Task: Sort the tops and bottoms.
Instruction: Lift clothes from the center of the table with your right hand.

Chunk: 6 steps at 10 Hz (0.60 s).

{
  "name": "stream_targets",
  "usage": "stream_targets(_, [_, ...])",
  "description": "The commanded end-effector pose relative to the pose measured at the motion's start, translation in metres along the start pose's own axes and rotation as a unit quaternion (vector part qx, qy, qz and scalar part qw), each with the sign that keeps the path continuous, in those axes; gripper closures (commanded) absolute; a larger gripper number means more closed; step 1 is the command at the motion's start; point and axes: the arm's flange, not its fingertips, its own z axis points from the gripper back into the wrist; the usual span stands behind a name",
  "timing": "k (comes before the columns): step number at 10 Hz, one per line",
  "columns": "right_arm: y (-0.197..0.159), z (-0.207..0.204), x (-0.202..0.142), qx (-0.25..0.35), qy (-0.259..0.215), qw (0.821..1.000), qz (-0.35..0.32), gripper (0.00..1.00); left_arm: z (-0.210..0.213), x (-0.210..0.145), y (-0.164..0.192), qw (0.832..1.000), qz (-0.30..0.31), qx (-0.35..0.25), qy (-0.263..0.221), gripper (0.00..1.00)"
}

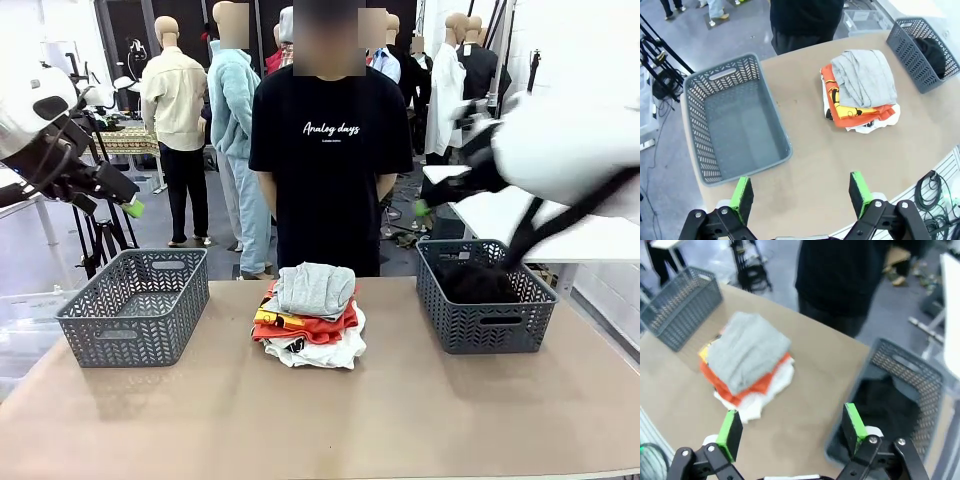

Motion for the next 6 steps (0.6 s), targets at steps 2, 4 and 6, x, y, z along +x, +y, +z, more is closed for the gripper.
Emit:
stream_targets(2, [-0.020, -0.125, 0.074, 0.043, 0.049, 0.998, 0.007, 0.00, 0.000, -0.003, 0.001, 1.000, 0.003, -0.002, 0.000, 0.00])
stream_targets(4, [0.009, -0.195, 0.094, 0.027, 0.066, 0.997, 0.027, 0.00, 0.000, -0.003, 0.001, 1.000, 0.003, -0.002, 0.000, 0.00])
stream_targets(6, [0.027, -0.241, 0.101, 0.027, 0.120, 0.992, 0.034, 0.00, 0.000, -0.003, 0.001, 1.000, 0.003, -0.002, 0.000, 0.00])
